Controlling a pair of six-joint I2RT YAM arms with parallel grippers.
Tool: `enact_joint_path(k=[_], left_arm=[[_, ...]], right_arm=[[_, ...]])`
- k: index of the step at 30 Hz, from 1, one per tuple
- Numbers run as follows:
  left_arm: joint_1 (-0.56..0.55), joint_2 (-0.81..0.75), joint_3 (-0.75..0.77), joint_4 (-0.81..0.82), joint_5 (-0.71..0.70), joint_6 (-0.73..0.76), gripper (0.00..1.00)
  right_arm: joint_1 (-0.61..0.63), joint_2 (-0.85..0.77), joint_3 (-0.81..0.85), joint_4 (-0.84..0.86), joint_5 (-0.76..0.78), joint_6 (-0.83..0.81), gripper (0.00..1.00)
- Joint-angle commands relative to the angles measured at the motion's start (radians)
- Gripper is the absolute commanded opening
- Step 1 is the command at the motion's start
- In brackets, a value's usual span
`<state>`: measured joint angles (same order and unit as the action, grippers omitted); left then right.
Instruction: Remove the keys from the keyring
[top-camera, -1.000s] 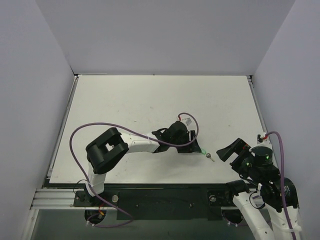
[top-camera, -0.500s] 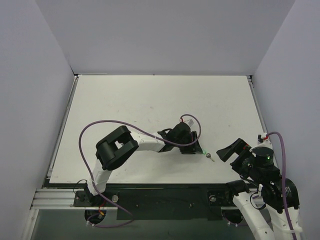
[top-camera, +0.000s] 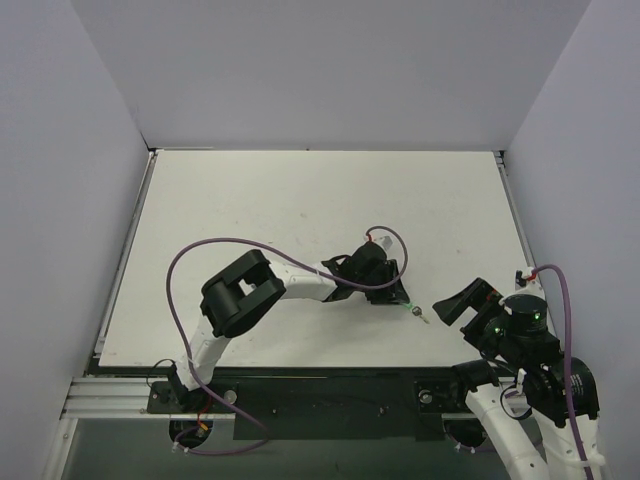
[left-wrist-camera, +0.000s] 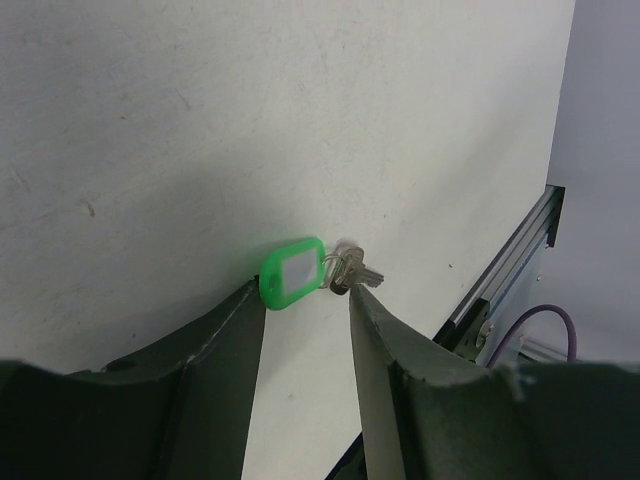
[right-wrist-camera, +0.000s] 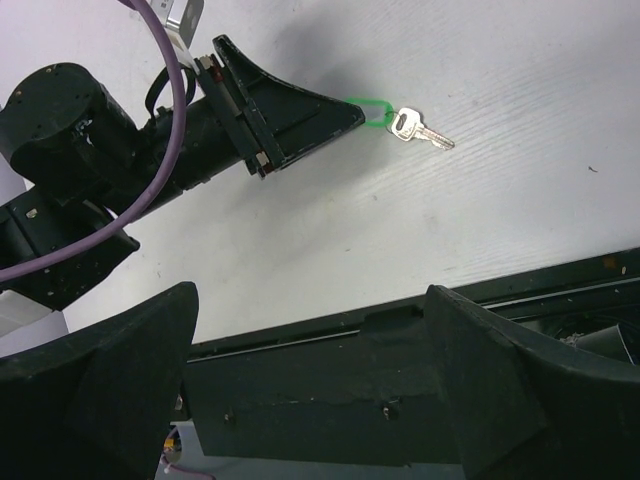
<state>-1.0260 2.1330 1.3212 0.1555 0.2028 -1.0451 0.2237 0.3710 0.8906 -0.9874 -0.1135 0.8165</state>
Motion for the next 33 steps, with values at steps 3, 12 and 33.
enact_joint_path(k=[3,12,33], left_arm=[[-0.002,0.036,0.044,0.022,-0.009,-0.003,0.46],[-0.002,0.048,0.044,0.052,0.015,0.005,0.23],[0.015,-0.317,-0.214,-0.105,-0.137,0.079,0.0]], right_arm=[[0.005,-0.007,0.031,-0.023,-0.008,0.01,0.9],[0.005,-0.006,0.025,-0.025,-0.009,0.009,0.9],[0.005,-0.05,-0.188,0.223,-0.222,0.099,0.89]])
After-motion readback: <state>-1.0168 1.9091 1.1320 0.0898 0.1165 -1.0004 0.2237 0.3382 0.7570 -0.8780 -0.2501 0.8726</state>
